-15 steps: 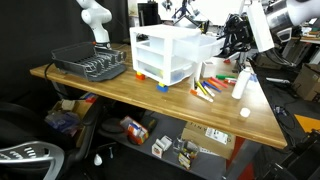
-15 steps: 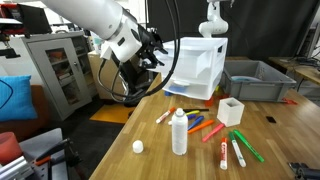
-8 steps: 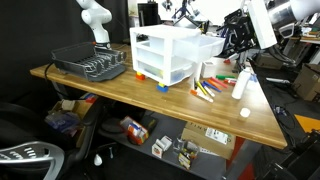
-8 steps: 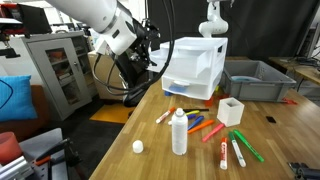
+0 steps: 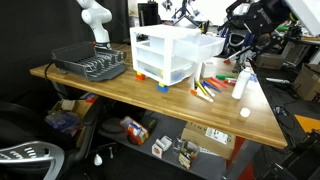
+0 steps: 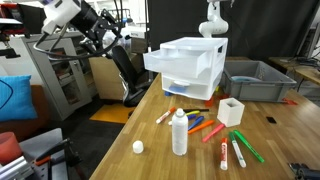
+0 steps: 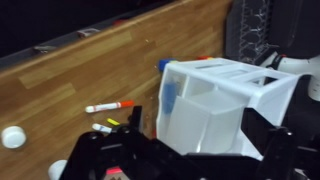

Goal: Open the top drawer

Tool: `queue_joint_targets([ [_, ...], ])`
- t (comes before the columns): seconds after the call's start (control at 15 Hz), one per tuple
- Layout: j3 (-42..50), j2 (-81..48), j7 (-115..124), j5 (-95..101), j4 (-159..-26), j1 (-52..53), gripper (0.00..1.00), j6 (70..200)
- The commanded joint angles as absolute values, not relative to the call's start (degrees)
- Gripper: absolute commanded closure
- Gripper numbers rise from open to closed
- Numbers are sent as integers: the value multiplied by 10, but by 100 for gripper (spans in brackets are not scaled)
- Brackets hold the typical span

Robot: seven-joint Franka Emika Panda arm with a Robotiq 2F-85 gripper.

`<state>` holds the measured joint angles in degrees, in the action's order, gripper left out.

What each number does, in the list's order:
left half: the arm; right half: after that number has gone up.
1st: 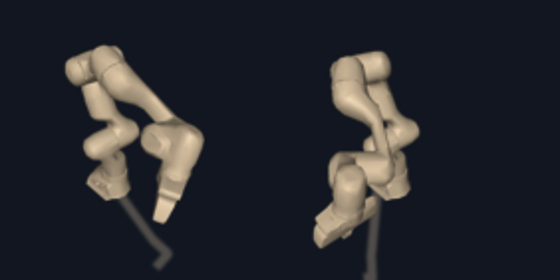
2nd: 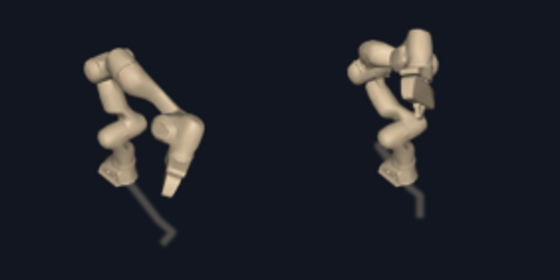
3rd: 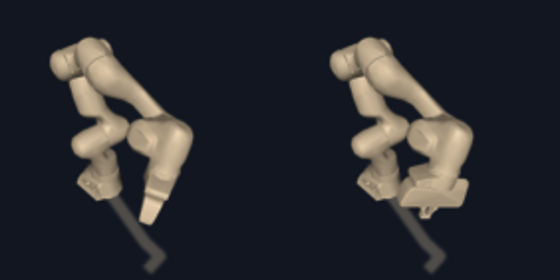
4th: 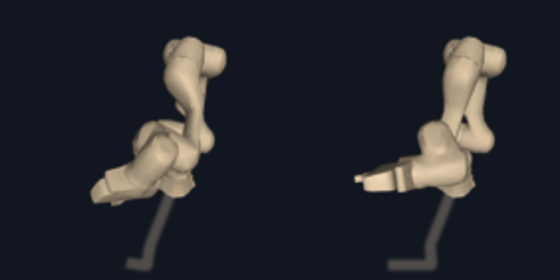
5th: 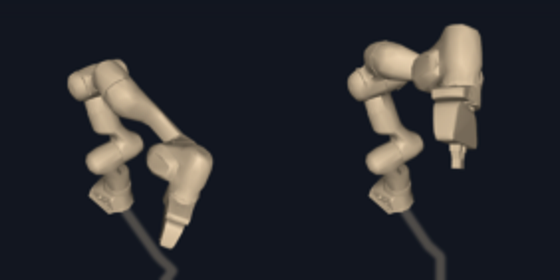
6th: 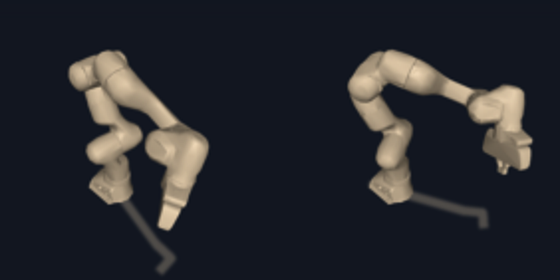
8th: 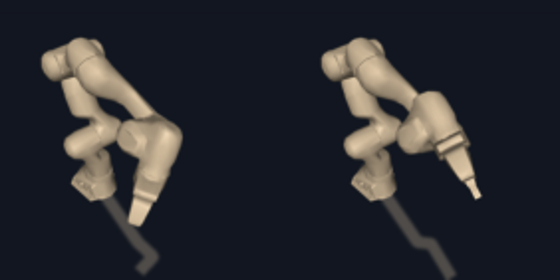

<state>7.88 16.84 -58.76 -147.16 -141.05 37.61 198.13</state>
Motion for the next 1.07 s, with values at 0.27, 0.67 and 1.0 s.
queue_joint_targets([
  [0.27, 164, 188, -661, -1491, -1503, 420, 0, 1982],
  [0.67, 154, 188, -656, -1491, -1494, 422, 0, 1981],
  [1.0, 154, 188, -656, -1491, -1494, 422, 0, 1981],
])
